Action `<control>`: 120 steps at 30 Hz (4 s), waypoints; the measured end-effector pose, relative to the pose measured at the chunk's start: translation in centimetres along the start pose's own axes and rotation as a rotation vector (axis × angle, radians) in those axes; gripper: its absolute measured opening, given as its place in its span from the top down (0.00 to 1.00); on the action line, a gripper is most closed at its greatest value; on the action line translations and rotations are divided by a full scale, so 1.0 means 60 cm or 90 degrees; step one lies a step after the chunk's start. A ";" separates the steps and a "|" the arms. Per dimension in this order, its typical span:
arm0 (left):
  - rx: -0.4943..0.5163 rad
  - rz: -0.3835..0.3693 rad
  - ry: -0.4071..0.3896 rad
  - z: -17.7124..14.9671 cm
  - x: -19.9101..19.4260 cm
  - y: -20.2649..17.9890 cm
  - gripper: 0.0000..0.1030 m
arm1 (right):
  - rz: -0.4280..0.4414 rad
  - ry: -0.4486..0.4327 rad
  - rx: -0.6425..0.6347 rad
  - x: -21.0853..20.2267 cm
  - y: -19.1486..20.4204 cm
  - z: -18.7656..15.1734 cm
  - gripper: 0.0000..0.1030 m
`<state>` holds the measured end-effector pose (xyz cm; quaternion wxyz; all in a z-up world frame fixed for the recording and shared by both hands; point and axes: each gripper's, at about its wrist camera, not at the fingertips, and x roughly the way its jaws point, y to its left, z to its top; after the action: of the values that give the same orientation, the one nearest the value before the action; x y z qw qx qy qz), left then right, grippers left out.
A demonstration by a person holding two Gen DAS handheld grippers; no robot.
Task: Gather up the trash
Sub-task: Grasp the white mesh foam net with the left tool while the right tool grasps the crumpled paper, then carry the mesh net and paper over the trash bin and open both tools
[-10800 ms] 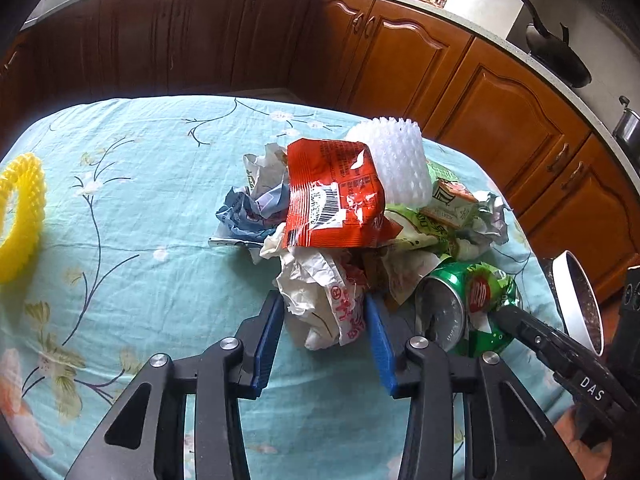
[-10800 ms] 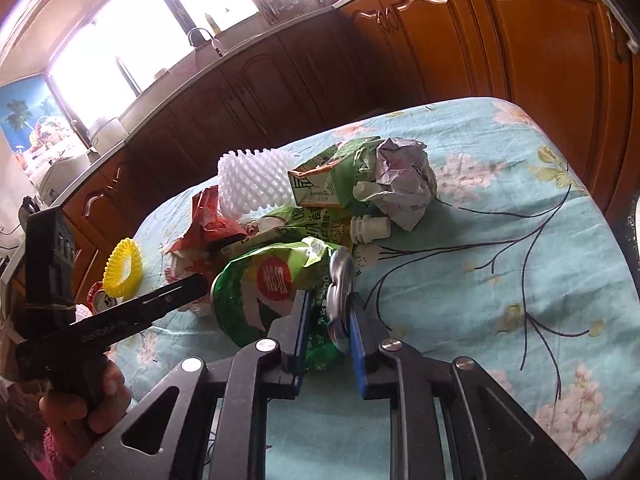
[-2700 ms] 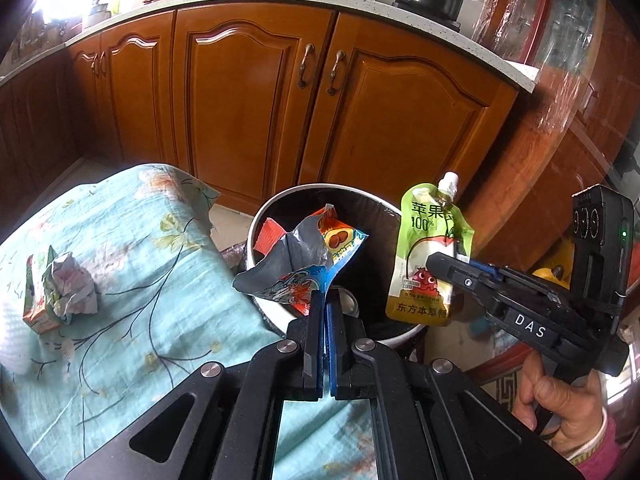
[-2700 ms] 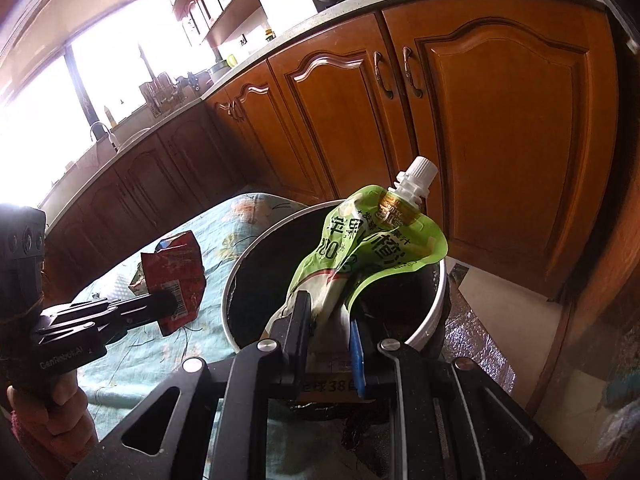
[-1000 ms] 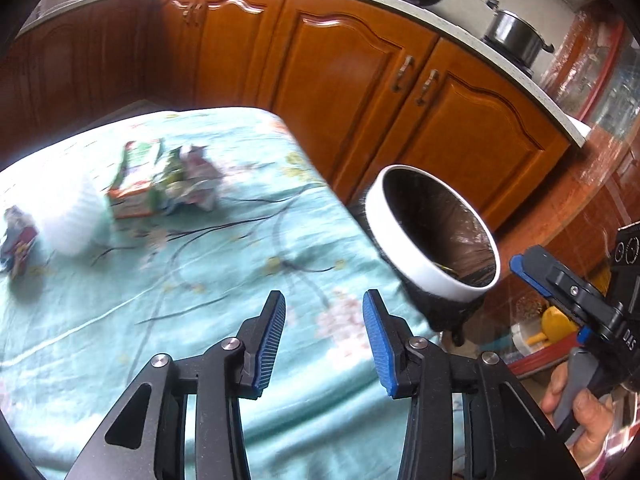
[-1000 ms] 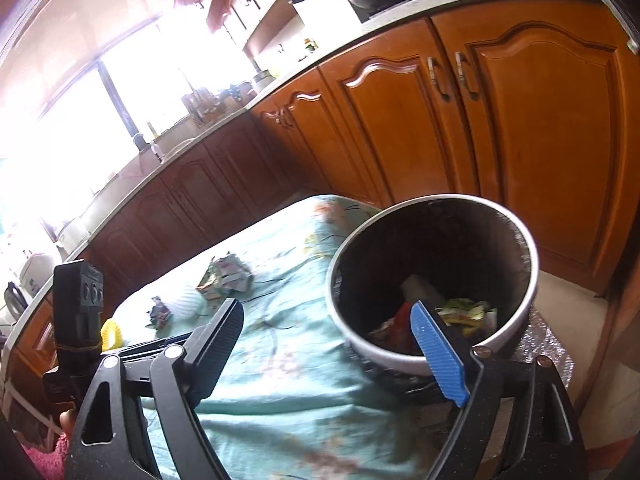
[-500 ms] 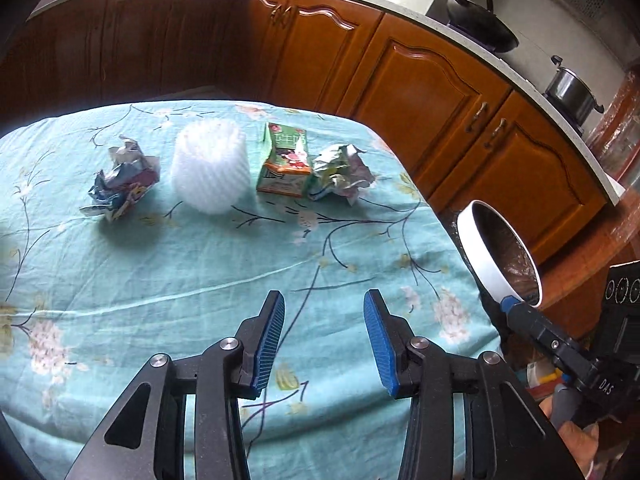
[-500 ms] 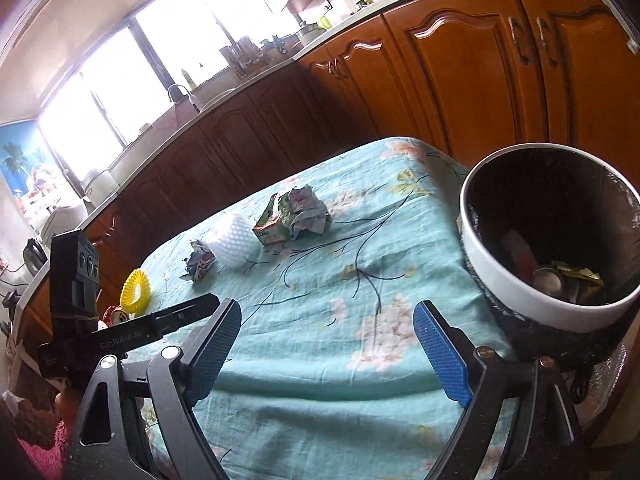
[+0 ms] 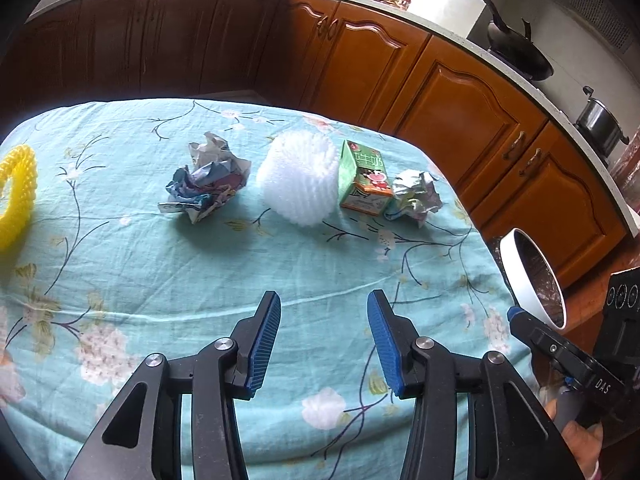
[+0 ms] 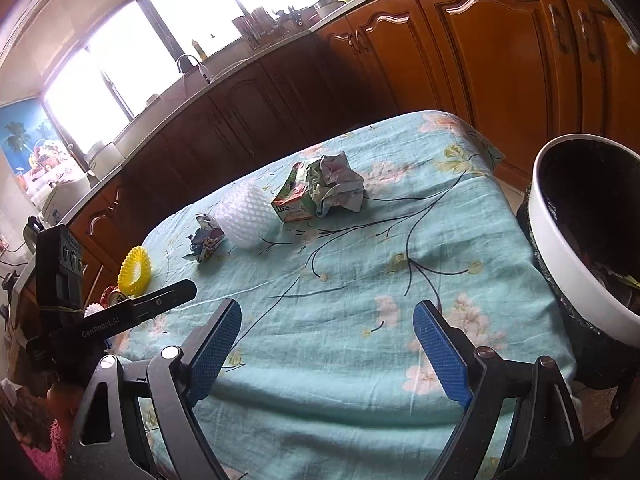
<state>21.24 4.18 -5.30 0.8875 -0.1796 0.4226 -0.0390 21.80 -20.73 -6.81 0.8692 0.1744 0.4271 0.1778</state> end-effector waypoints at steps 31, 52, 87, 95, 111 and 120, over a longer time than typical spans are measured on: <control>0.072 0.054 0.007 0.132 0.153 -0.028 0.77 | -0.016 0.032 -0.016 0.189 -0.015 0.150 0.86; 0.124 -0.062 -0.022 0.043 0.016 -0.114 0.82 | 0.003 -0.042 -0.026 -0.020 -0.029 0.064 0.97; 0.292 -0.215 0.062 0.034 0.122 -0.407 0.82 | -0.183 -0.165 0.104 -0.268 -0.256 0.023 0.97; 0.319 -0.208 0.080 0.037 0.167 -0.457 0.82 | -0.194 -0.156 0.106 -0.257 -0.277 0.033 0.97; 0.319 -0.192 0.111 0.037 0.248 -0.500 0.65 | -0.215 -0.114 0.108 -0.213 -0.311 0.059 0.92; 0.291 -0.199 0.092 0.040 0.229 -0.464 0.51 | -0.208 -0.128 0.139 -0.221 -0.323 0.050 0.74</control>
<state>34.17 -24.12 -4.24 0.8558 -0.0347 0.4319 -0.2824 19.76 -44.24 -4.90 0.9005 0.2131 0.3778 -0.0311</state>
